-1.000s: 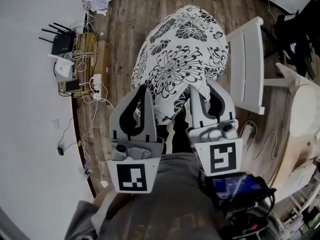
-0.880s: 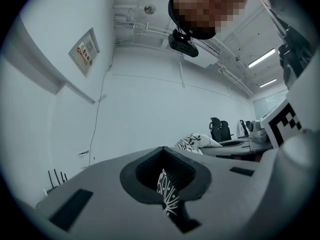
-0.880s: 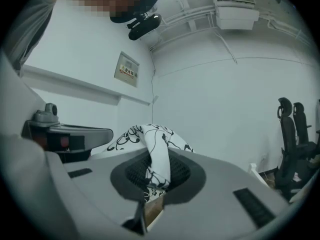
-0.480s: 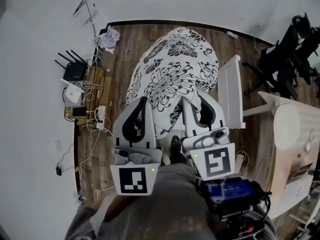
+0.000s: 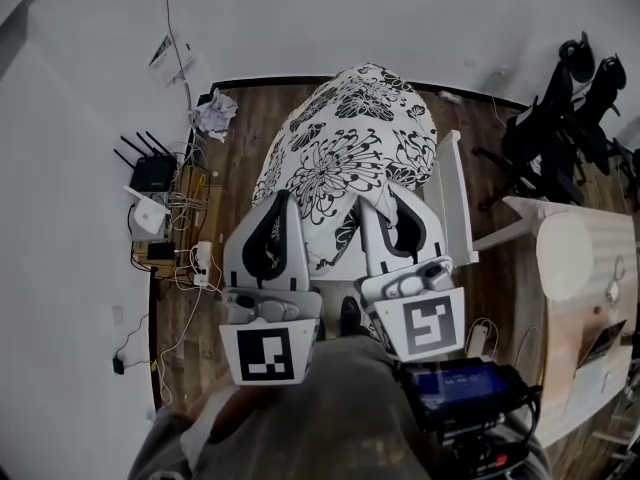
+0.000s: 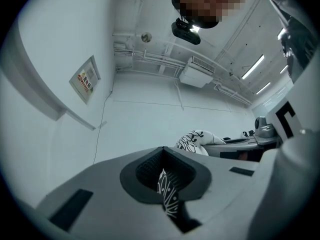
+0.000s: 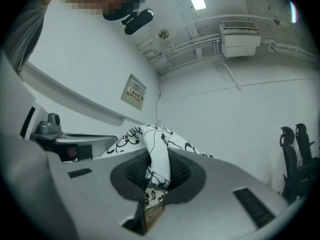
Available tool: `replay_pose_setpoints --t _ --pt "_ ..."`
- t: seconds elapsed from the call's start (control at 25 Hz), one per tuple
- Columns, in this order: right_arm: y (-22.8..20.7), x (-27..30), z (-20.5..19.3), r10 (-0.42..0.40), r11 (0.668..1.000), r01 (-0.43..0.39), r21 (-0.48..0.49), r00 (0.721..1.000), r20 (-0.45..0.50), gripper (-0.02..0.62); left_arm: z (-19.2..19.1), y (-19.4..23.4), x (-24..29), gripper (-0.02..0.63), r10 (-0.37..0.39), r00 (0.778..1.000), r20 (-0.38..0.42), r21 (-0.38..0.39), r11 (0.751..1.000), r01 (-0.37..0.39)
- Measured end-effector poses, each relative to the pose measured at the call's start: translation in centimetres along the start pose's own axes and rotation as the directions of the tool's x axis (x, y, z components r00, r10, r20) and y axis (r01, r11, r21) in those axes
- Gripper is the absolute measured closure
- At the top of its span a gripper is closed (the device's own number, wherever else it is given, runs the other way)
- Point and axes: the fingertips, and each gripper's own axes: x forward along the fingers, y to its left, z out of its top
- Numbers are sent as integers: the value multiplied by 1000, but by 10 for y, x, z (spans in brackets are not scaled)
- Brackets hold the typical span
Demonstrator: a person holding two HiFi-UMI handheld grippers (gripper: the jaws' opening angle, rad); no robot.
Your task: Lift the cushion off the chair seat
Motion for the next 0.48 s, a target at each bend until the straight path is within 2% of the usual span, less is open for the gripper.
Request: replay_pose_setpoints --t 0.48 --pt "1 -6 8 -2 999 3 -36 1000 7 563 9 -2 0 600 -9 1000 24 -6 1000 10"
